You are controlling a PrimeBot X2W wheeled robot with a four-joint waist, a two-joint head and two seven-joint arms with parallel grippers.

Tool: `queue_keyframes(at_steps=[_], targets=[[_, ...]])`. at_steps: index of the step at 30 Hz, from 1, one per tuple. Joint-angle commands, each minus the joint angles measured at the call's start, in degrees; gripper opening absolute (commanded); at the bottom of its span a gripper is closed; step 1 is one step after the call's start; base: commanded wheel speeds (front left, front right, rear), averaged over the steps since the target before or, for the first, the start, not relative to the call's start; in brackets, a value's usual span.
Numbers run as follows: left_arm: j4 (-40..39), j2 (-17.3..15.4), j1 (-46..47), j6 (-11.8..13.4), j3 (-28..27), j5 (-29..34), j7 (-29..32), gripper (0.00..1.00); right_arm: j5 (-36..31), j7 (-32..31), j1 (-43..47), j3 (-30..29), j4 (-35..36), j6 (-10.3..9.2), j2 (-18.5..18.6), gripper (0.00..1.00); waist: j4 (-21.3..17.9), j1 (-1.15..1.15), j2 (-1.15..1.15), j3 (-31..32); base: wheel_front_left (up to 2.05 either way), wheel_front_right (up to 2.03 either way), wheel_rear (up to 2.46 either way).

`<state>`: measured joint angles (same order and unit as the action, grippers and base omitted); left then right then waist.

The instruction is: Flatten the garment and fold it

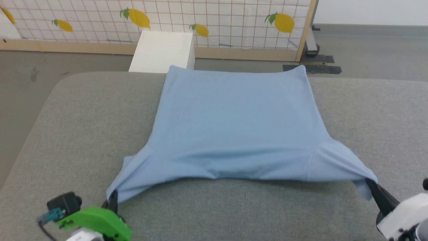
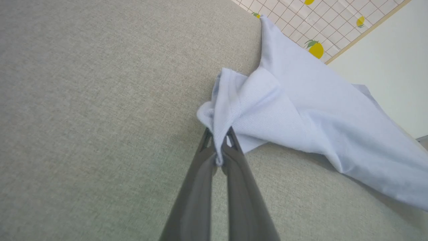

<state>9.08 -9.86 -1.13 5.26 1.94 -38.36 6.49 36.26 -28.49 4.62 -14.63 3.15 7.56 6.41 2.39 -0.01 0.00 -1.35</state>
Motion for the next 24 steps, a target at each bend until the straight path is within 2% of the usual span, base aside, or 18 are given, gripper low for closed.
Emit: queue_keyframes(at_steps=[1, 7, 13, 19, 24], targets=[[-1.65, -0.88, -2.41, 1.10, -0.58, -0.46, 1.16, 0.00, -0.11, -1.10, 1.44, -0.74, 1.11, -0.08, -0.29, 0.00, -0.52, 0.01, 0.00, 0.83, 0.00, 0.00, 0.00], [-9.81, -2.70, -10.24, 6.14, -1.16, -0.66, 8.45, 0.00, -0.94, -8.15, 6.41, -3.63, 6.41, -0.08, -1.15, 0.00, -1.06, 0.01, 0.00, 1.45, 0.00, 0.00, 0.00], [-14.29, -5.78, -12.53, 9.34, 0.81, 2.21, 14.68, 0.00, -4.70, -15.31, 7.56, -4.02, 10.19, -0.08, -0.49, 0.00, -1.31, 0.01, 0.00, 0.71, 0.00, 0.00, 0.00], [-12.28, -9.35, -8.53, 8.66, 5.01, 5.96, 19.72, 0.00, -11.81, -23.70, 2.94, 3.24, 9.66, -0.08, 4.39, 0.00, -1.48, 0.01, 0.00, -1.28, 0.00, 0.00, 0.00], [-9.05, -9.59, -4.46, 7.04, 7.34, 6.56, 21.14, 0.00, -15.85, -30.77, -1.36, 8.53, 5.73, -0.08, 6.47, 0.00, -1.12, 0.01, 0.00, -3.02, 0.00, 0.00, 0.00]])
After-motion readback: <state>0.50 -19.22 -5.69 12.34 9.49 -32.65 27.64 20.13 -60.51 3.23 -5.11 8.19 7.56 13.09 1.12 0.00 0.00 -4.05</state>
